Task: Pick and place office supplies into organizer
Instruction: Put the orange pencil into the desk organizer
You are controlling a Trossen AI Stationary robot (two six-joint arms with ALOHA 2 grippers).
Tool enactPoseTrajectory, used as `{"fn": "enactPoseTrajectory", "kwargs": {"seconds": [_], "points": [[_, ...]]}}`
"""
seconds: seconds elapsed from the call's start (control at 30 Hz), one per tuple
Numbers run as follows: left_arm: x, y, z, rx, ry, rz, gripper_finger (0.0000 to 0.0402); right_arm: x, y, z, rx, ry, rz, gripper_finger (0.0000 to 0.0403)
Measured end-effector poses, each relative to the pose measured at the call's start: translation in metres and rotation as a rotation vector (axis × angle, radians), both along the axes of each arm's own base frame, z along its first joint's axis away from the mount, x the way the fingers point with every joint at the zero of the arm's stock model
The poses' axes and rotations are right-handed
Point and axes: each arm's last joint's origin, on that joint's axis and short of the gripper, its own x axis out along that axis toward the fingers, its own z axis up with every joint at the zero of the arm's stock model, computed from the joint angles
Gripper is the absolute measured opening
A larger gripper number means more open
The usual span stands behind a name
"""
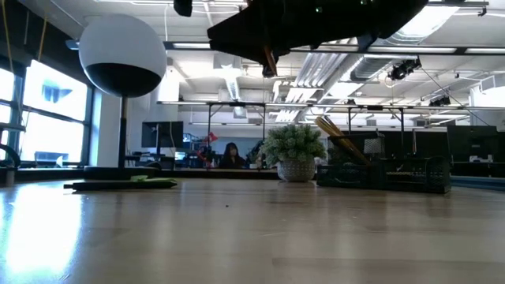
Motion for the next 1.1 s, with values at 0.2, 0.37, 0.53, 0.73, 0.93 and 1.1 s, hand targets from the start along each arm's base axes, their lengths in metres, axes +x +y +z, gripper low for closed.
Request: {"fn": "enactPoseTrajectory", "kwargs": {"seconds": [0.2, 0.37, 0.53, 0.73, 0.93, 1.1], "points": [[0.0, 0.0, 0.001, -0.004, -0.016, 0.0, 0.001, 0.003, 0.0, -0.002, 0.004, -0.037, -0.003, 0.0118], [0.0, 0.0, 0.002, -0.006, -0.025, -0.001, 0.0008, 0.004, 0.001, 0.004, 0.009, -0.096, -0.008, 0.0118], [0.0, 0.0, 0.002, -0.004, -0.017, -0.004, 0.001, 0.004, 0.001, 0.003, -0.003, -0.09, 0.002, 0.0119], [0.0, -0.001, 0.0, 0.024, 0.013, -0.018, 0.0008, 0.003, -0.002, -0.005, -0.094, -0.013, 0.01, 0.0119], [-0.001, 0.001, -0.011, 0.051, 0.129, 0.029, 0.0007, -0.001, -0.009, -0.005, -0.104, 0.047, -0.012, 0.0119], [0.001, 0.0, -0.008, 0.074, 0.178, 0.013, 0.0006, -0.004, -0.009, 0.001, -0.112, 0.044, -0.009, 0.0119]]}}
